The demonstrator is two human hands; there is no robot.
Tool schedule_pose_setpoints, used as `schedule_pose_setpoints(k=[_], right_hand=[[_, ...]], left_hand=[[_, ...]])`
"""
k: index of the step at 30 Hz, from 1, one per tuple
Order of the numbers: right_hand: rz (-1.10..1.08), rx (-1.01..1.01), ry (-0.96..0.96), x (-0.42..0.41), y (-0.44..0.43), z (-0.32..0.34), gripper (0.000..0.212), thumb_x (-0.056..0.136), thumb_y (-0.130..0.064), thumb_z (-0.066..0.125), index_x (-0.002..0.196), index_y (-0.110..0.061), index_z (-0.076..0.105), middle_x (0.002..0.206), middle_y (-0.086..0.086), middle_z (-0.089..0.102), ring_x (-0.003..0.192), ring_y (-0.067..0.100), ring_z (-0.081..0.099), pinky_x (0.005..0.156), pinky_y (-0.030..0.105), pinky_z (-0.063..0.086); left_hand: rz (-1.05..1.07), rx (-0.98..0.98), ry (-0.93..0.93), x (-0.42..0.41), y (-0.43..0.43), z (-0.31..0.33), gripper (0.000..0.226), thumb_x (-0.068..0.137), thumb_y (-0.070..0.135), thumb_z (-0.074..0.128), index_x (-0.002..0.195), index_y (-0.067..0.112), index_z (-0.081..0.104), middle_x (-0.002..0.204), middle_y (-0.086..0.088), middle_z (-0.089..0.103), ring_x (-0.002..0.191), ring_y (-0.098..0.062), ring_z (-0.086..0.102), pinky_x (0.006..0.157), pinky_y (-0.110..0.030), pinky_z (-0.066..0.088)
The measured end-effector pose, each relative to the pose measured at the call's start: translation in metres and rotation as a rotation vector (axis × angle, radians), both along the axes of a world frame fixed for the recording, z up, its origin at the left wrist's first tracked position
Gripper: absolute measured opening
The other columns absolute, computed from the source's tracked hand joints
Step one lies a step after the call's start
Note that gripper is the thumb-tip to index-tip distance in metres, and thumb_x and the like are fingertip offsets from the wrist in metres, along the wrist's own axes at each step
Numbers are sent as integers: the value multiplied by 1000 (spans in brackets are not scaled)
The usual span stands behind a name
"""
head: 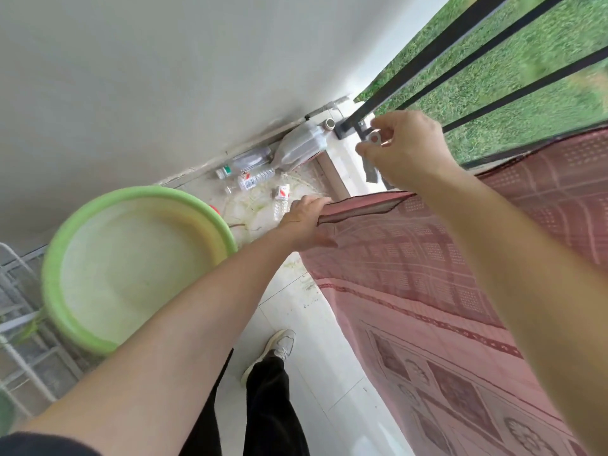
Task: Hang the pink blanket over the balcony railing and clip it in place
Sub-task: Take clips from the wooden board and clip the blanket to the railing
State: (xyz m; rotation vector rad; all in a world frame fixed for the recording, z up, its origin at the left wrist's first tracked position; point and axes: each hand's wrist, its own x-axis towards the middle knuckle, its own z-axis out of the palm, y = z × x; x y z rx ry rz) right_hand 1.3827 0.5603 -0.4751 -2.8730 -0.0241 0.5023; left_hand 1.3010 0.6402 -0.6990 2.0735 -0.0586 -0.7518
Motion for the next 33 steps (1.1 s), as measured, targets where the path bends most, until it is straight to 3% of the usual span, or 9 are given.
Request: schedule_pose_setpoints(k=[3, 8, 14, 17, 20, 23, 26, 29, 33], right_hand=[[-4, -23, -19, 3, -1, -13, 27, 91, -26, 68, 107, -4, 69, 108, 12, 71, 99, 28, 67, 72, 27, 53], [-55, -7, 2, 13, 4, -32, 34, 90, -27, 68, 108, 2, 68, 108, 17, 70, 92, 30, 67, 85, 48, 57], [-8, -6, 86, 20, 10, -51, 30, 90, -32, 70, 114, -14, 70, 110, 4, 70, 98, 25, 66, 91, 41, 55], [2, 37, 158, 21, 11, -58, 39, 82, -36, 79, 116, -19, 71, 103, 0, 72, 87, 15, 64, 86, 31, 55], [38, 23, 204, 21, 10, -67, 37, 76, -34, 84, 108, -19, 74, 95, 0, 73, 85, 12, 67, 78, 22, 53], [85, -14, 244, 17, 9, -78, 31, 75, -25, 86, 103, -17, 76, 91, 0, 74, 84, 13, 71, 78, 22, 54], [121, 9, 240, 15, 8, -88, 22, 75, -20, 87, 95, -19, 77, 81, -5, 74, 78, 7, 71, 66, 11, 51], [163, 28, 272, 11, 7, -95, 17, 74, -17, 87, 88, -20, 78, 74, -10, 72, 71, 1, 70, 57, 3, 50], [281, -14, 305, 8, 5, -103, 15, 76, -13, 85, 89, -19, 78, 78, -6, 74, 73, 1, 69, 72, 18, 57]], left_hand=[[-9, -83, -2, 8, -17, -5, 100, 67, 45, 84, 149, 35, 28, 154, 1, 29, 139, -25, 27, 110, -41, 33], [141, -135, 1, 19, -16, -13, 27, 86, 28, 66, 112, 37, 71, 106, 2, 71, 101, -23, 63, 86, -35, 51], [160, -177, -45, 16, 12, -28, 18, 88, 20, 69, 105, 22, 76, 106, 1, 74, 99, -16, 65, 86, -21, 50], [162, -228, 5, 22, 21, -32, 17, 87, 15, 70, 103, 16, 77, 101, 6, 74, 83, 1, 63, 62, 4, 37], [182, -295, 42, 23, 25, -34, 15, 86, 13, 70, 99, 15, 78, 75, 19, 69, 61, 17, 56, 54, 3, 37], [201, -318, 50, 22, 25, -38, 14, 85, 14, 71, 98, 15, 78, 60, 22, 66, 64, 14, 53, 58, 0, 40], [214, -318, 33, 24, 24, -41, 13, 84, 12, 72, 94, 14, 79, 69, 19, 65, 61, 15, 56, 62, -2, 42], [201, -290, 46, 26, 23, -41, 13, 84, 14, 72, 95, 16, 79, 85, 12, 71, 86, -4, 66, 82, -19, 50], [184, -279, 45, 25, 23, -37, 13, 84, 15, 72, 94, 19, 79, 81, 16, 69, 88, -14, 68, 84, -27, 52]])
